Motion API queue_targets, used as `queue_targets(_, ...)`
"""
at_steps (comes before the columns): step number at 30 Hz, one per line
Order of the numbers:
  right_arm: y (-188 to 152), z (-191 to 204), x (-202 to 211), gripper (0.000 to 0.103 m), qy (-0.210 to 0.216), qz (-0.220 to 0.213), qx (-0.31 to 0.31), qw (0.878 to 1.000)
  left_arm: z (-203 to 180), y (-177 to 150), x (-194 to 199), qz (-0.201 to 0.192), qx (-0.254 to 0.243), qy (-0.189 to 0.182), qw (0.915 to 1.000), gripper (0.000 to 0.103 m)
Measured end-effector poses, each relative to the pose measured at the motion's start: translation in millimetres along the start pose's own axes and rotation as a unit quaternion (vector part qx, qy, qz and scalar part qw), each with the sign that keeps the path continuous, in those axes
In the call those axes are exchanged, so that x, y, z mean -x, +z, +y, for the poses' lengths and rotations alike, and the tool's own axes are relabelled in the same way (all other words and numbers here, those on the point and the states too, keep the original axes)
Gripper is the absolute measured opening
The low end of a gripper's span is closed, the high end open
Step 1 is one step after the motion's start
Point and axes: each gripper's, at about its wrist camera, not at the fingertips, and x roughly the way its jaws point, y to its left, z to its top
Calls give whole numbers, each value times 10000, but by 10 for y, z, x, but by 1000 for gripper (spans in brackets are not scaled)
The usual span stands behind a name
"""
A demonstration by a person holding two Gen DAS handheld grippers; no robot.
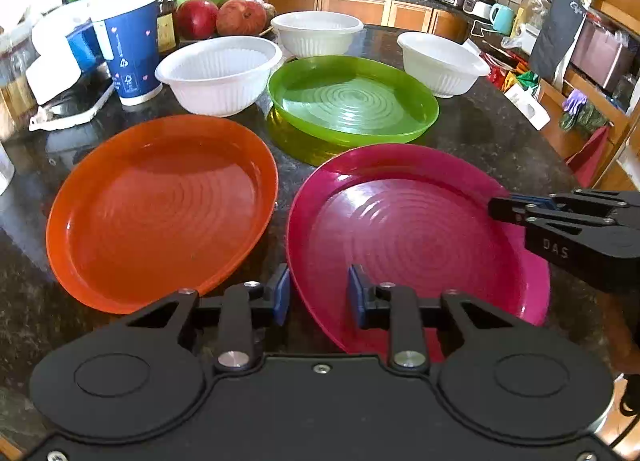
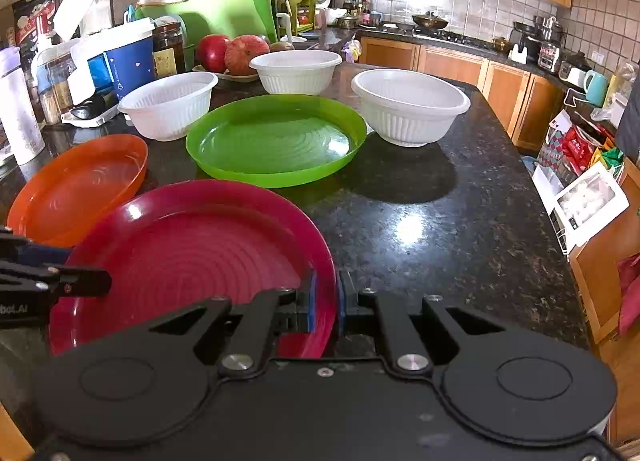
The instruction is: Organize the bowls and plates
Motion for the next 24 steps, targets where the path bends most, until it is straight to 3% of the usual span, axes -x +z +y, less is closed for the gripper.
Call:
queue_targets(8,-149,-226,266,12,-238,-64,-230,9994,-260,32,67,-46,-206,-150,9997,38)
queue_targets(24,-623,-958,745,12,-975,-50,-825,9918,-1136,12,-50,-16,-749,-644,9951,38)
